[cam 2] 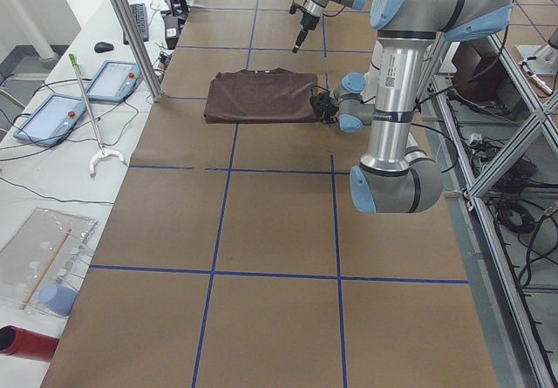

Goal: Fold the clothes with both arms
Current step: 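Grasp the near corners of the shirt with both grippers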

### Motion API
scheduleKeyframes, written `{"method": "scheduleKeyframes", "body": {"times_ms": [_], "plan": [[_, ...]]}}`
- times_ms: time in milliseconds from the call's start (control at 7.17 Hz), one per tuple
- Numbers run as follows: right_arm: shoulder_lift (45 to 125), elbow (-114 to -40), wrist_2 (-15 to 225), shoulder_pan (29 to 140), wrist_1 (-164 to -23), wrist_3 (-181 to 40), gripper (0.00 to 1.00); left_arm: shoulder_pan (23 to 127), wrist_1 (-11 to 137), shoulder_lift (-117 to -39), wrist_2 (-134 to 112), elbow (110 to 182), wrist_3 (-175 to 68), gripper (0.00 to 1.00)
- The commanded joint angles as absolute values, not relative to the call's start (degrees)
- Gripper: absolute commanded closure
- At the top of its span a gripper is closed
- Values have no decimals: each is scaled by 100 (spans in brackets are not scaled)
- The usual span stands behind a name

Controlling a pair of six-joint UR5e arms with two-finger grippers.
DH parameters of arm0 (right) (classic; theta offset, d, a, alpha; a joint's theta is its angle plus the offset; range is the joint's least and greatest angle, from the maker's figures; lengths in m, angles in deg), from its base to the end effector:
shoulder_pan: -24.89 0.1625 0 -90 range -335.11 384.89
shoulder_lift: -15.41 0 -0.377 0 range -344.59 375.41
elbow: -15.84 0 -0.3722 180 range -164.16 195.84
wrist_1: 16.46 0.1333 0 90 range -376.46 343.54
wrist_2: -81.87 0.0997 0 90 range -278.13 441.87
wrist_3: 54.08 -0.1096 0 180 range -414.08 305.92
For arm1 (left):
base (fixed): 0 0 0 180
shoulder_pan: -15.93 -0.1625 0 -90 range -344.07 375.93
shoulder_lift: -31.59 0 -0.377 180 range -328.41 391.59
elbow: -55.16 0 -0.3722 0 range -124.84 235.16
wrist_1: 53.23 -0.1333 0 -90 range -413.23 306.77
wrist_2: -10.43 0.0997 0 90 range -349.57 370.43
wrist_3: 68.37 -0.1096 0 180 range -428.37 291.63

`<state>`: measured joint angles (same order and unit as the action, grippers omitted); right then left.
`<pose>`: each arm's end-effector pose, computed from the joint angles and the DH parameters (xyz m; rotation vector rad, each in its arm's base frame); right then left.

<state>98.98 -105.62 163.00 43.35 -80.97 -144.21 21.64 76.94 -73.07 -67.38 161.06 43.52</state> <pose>-0.4053 -0.2936 0.2679 0.3147 -1.0745 0.3757 0.5316 -0.2104 0.2792 0.0103 1.2610 -0.5484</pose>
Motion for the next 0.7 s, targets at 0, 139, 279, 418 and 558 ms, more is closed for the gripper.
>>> {"method": "scheduleKeyframes", "body": {"times_ms": [0, 139, 279, 418, 558], "plan": [[9899, -10562, 16308, 4335, -8097, -14417, 0, 2164, 7694, -7361, -6735, 16098, 4378, 65], [9899, -10562, 16299, 4335, -8097, -14417, 0, 2164, 7694, -7352, -6735, 16089, 4387, 76], [9899, -10562, 16299, 4335, -8097, -14417, 0, 2164, 7694, -7344, -6735, 16089, 4387, 84], [9899, -10562, 16299, 4335, -8097, -14417, 0, 2173, 7694, -7343, -6735, 16098, 4378, 84], [9899, -10562, 16299, 4335, -8097, -14417, 0, 2181, 7703, -7352, -6735, 16116, 4369, 96]]}}
